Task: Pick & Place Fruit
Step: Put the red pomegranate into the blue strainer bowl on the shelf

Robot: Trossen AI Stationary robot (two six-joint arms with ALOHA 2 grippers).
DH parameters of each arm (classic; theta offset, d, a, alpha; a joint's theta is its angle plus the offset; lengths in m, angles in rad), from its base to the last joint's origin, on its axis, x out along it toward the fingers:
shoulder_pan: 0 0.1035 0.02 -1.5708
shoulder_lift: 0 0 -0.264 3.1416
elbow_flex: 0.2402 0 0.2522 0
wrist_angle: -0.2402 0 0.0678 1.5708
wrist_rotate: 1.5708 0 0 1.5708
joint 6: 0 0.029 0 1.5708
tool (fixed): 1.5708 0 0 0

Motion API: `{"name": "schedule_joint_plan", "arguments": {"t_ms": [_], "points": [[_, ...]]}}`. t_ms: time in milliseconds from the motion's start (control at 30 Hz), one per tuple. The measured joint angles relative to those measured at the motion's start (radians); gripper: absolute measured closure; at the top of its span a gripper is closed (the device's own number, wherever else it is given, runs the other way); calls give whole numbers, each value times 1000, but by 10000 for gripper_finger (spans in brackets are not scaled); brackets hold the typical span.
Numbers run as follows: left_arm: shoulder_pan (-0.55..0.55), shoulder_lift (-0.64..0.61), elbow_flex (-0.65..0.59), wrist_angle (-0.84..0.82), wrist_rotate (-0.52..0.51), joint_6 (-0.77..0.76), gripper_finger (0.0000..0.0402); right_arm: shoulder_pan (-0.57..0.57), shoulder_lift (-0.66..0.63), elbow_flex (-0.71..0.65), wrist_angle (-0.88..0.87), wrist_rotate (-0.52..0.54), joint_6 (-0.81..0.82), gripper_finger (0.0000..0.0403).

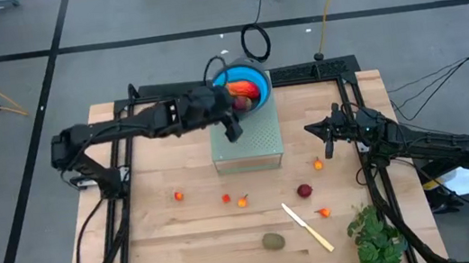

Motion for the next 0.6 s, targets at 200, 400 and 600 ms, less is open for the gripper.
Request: {"name": "schedule_joint_plan", "arguments": {"t_ms": [200,400,600], "points": [[96,0,0,6,106,-4,201,0,0,0,0,0,0,403],[160,0,0,6,157,-8,201,0,0,0,0,0,0,403],[191,9,0,7,180,-8,202,0,0,0,0,0,0,403]]}}
